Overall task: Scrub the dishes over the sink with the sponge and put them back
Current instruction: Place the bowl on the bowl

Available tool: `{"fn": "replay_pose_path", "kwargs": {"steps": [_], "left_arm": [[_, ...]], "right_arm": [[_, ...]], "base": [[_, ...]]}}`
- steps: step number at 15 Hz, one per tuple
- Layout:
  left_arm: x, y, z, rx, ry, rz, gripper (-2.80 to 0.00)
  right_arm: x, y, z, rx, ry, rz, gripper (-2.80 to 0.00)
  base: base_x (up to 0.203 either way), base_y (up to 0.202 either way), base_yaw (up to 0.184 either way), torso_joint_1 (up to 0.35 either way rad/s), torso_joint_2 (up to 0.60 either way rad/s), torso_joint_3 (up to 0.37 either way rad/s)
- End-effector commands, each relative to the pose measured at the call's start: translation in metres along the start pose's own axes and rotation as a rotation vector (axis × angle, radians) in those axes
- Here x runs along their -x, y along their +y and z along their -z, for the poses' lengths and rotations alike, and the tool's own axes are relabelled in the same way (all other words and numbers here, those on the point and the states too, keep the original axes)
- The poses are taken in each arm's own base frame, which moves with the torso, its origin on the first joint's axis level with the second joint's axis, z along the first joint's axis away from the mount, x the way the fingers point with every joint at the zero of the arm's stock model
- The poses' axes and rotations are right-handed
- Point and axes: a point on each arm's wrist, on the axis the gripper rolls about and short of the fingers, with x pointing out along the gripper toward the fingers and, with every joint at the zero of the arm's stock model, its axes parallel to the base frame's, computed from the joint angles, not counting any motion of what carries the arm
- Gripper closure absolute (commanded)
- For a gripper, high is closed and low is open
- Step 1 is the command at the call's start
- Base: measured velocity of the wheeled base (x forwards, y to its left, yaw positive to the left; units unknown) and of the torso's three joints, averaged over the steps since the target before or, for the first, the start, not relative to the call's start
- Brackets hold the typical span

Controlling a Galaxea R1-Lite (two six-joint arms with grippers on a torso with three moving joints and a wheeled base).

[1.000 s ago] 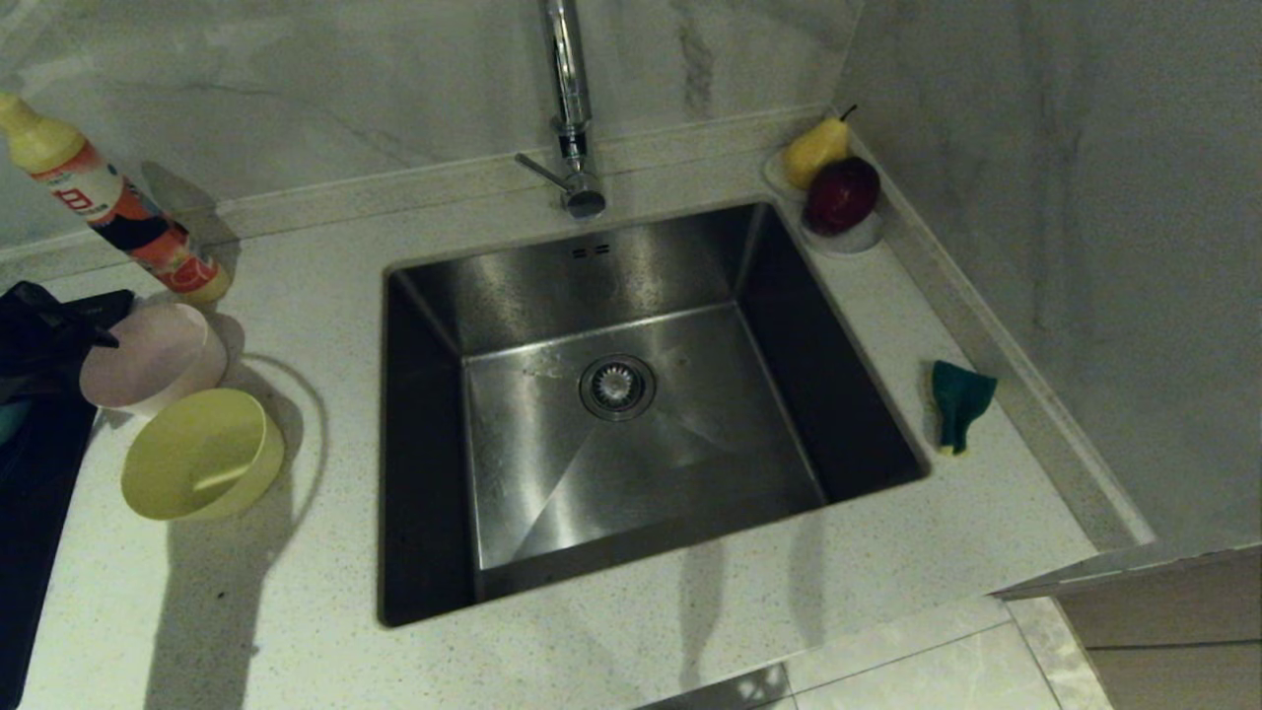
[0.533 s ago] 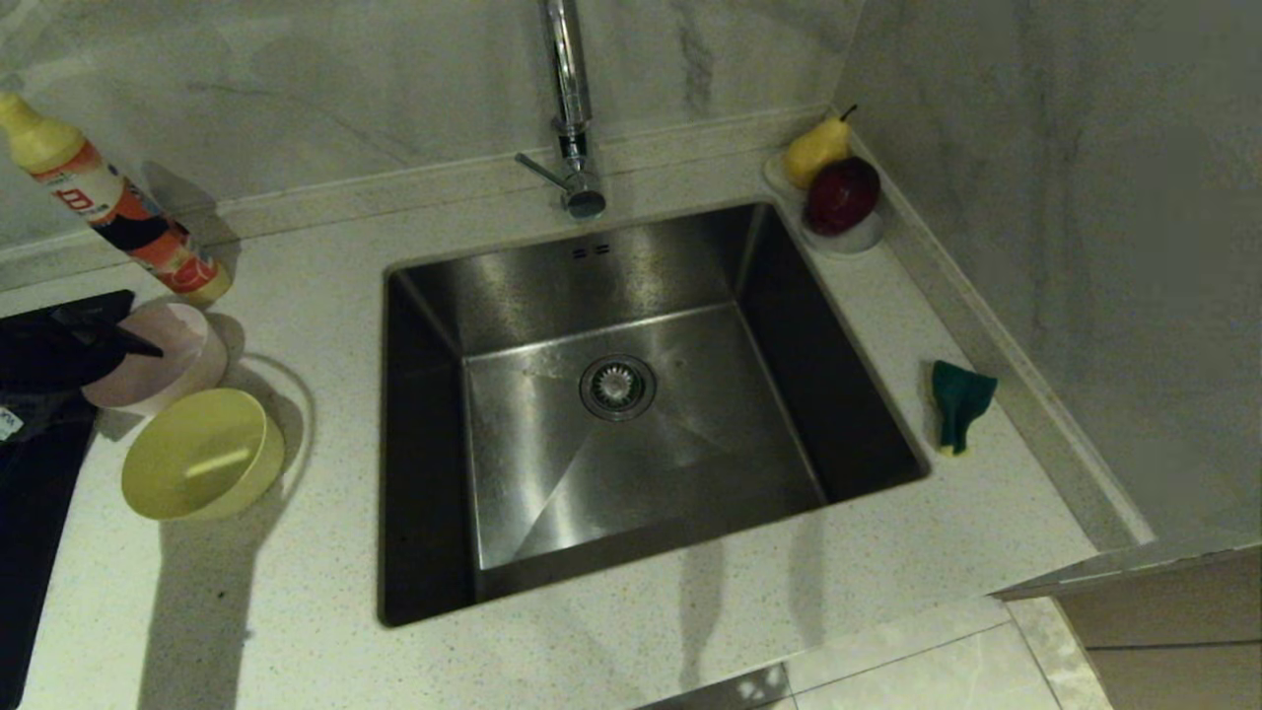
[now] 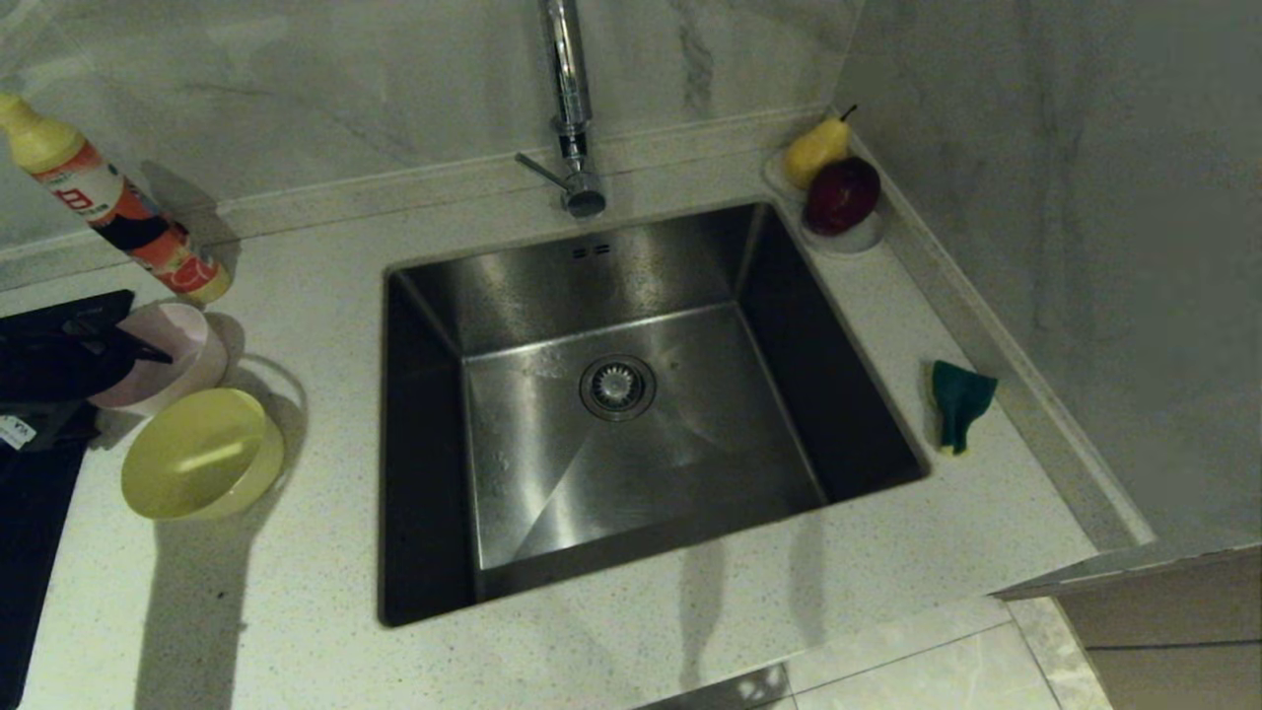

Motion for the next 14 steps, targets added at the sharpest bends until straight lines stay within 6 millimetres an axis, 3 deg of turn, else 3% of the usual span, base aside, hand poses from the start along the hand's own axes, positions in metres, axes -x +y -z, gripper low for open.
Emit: {"fn": "replay_pose_path", "kwargs": {"steps": [1, 4, 5, 14], "left_arm": [[-0.0043, 0.0027, 0.0015, 0.008, 0.012, -0.008, -2.8], [-0.0061, 0.0028, 0.001, 0.009, 0.013, -0.009, -2.8], [-0.006, 0.0021, 0.001, 0.01, 0.012, -0.007, 0.0], [-0.0121, 0.0013, -0.0026, 0.013, 0.003, -0.004, 0.0]], "right_arm": [[0.0002, 0.0, 0.0001, 0.001, -0.004, -0.001, 0.0], [0.0002, 0.0, 0.0001, 0.001, -0.004, -0.001, 0.0], [0.0002, 0.0, 0.0001, 0.001, -0.004, -0.001, 0.0], [0.0002, 0.0, 0.0001, 0.001, -0.004, -0.001, 0.0]], "base": [[0.0, 0.0, 0.0, 0.0, 0.0, 0.0], [0.0, 0.0, 0.0, 0.0, 0.0, 0.0], [0.0, 0.0, 0.0, 0.0, 0.0, 0.0], [0.0, 0.0, 0.0, 0.0, 0.0, 0.0]]}}
